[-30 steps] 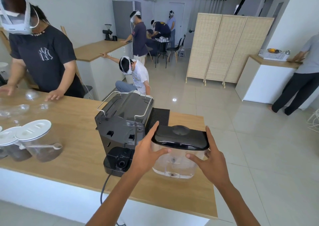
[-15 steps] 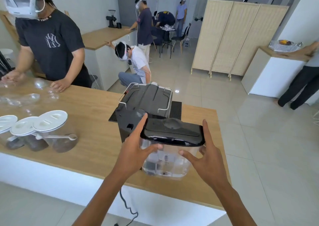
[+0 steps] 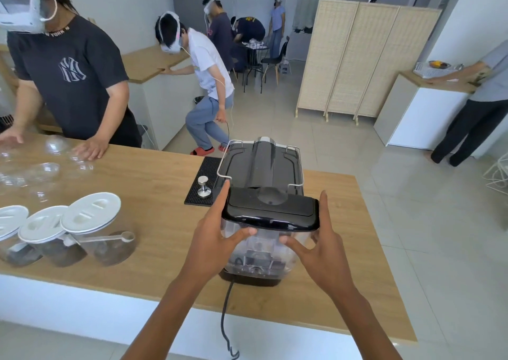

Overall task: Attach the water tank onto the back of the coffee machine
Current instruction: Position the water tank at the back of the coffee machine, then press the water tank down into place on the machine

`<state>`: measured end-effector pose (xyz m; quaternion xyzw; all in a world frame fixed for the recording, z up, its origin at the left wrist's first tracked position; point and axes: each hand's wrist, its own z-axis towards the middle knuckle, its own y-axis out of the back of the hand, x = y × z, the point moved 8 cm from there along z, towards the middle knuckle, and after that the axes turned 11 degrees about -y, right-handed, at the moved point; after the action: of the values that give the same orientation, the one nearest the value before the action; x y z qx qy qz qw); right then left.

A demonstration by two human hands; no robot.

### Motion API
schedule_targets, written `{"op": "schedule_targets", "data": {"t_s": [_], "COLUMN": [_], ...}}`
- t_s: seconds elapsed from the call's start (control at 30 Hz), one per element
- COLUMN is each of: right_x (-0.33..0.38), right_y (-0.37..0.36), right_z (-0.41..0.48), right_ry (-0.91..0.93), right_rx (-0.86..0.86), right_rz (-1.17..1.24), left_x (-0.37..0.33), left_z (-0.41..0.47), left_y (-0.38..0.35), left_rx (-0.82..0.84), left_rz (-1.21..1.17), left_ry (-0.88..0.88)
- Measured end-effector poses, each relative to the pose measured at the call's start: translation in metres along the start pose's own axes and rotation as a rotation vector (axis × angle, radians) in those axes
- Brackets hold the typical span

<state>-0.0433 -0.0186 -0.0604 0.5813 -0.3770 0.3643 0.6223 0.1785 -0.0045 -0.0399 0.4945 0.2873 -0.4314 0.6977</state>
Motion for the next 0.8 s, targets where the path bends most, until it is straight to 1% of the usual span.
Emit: {"op": "schedule_targets", "data": {"t_s": [0.17, 0.37, 0.57, 0.8], "right_x": [0.0, 0.01, 0.009, 0.007], "right_y": [-0.014, -0.026, -0.026, -0.023], "right_z": [0.006, 0.007, 0.012, 0.014], "right_ry": [-0.01, 0.003, 0.0, 0.0], "right_rx": [-0.048, -0.069, -0.091, -0.087], "right_rz": [-0.014, -0.07, -0.097, -0.105], "left_x": [0.014, 0.023, 0.027, 0.028], "left_z": [0.002, 0.003, 0.008, 0.01], "left_y": [0.008, 0.013, 0.014, 0.014], "left_rx": [0.0, -0.034, -0.07, -0.076], "left_rz": [0.021, 0.002, -0.034, -0.01], "left_ry": [0.019, -0.025, -0.061, -0.087]}}
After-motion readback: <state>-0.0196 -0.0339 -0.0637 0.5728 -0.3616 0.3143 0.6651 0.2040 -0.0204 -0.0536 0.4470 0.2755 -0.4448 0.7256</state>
